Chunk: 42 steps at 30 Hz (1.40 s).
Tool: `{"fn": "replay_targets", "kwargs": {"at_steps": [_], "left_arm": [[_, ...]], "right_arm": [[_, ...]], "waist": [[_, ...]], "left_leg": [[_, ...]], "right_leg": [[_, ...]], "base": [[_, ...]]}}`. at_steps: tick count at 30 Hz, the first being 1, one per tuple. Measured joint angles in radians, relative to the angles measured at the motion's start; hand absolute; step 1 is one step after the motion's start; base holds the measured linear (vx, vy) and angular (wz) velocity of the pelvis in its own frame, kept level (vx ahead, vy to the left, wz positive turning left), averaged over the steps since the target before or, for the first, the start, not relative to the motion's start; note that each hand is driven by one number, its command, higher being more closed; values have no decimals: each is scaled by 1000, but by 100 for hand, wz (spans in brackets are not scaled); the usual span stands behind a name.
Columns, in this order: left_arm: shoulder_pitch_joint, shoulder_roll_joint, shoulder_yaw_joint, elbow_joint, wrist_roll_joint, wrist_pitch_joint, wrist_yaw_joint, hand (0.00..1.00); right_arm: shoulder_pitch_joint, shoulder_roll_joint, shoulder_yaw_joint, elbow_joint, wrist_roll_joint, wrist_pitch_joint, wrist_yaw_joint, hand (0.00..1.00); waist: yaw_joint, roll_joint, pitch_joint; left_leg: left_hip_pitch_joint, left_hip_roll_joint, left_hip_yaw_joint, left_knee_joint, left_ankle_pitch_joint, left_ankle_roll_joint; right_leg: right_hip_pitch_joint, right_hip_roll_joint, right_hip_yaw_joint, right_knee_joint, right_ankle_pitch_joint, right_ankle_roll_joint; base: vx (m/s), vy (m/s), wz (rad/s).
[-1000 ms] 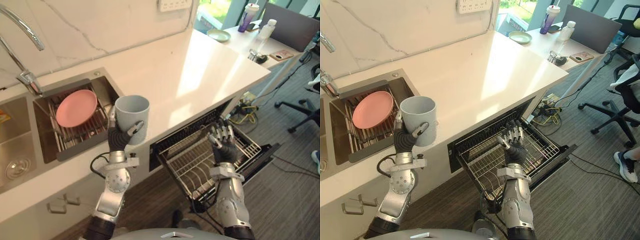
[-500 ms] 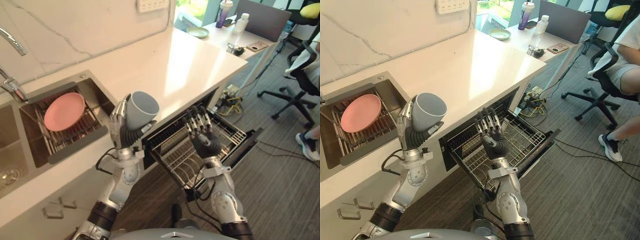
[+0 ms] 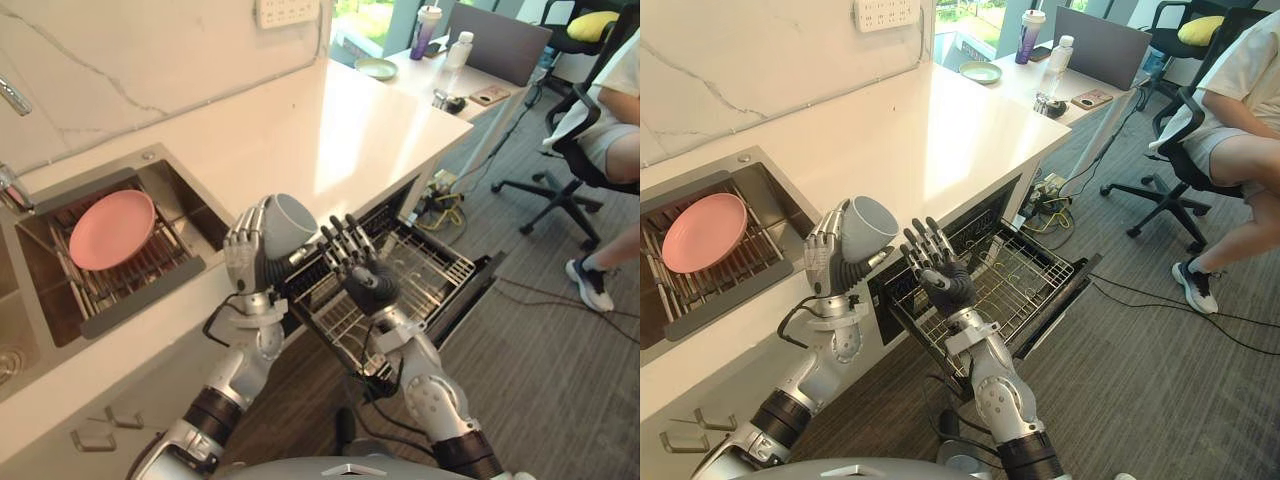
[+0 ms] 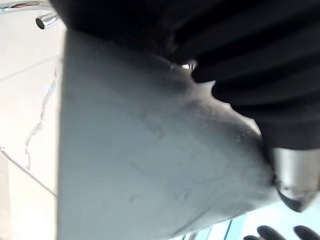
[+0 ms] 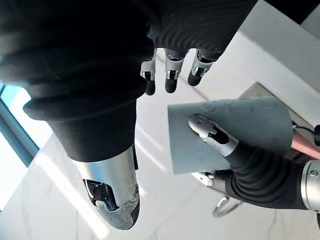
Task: Walk over to the sink, pick up the cup, carry it to the dishwasher, place the cup inside the dishwasher, then close the dishwasher door
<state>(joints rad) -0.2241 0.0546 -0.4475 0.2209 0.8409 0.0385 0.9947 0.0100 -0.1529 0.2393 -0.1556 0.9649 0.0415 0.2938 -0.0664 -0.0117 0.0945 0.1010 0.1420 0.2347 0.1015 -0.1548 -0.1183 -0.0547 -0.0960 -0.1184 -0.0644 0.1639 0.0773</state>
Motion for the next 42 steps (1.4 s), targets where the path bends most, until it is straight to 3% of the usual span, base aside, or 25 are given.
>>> {"fn": "replay_targets", "kwargs": {"at_steps": [12,25,35,42], "left_arm": [[-29,4,-129,6,9,118,-43,100],[-58,6,-187,6,8,155,-42,100],[-62,17,-217,6,7,160,-37,100],[-66,18,-231,6,6,181,1,100]], "right_arm": [[-57,-8,73,0,-28,9,-194,0],[-127,-7,100,0,18,6,-317,0],[-142,-5,112,0,60,2,-388,0],[-164,-3,140,1,73,0,-444,0]], "waist": [[-1,-6,2],[0,-10,1],[1,-12,1],[-2,-13,1]], "left_leg": [[5,-6,-33,1,-2,3],[5,-8,-47,1,-1,4],[0,-8,-62,2,1,3],[0,-8,-62,2,1,3]], "right_leg": [[15,-4,-6,2,1,2],[18,-5,-15,2,1,2],[23,-4,-28,2,0,2],[23,-4,-28,2,0,1]], "base": [[-33,7,3],[0,0,0],[-16,1,4],[0,0,0]]}}
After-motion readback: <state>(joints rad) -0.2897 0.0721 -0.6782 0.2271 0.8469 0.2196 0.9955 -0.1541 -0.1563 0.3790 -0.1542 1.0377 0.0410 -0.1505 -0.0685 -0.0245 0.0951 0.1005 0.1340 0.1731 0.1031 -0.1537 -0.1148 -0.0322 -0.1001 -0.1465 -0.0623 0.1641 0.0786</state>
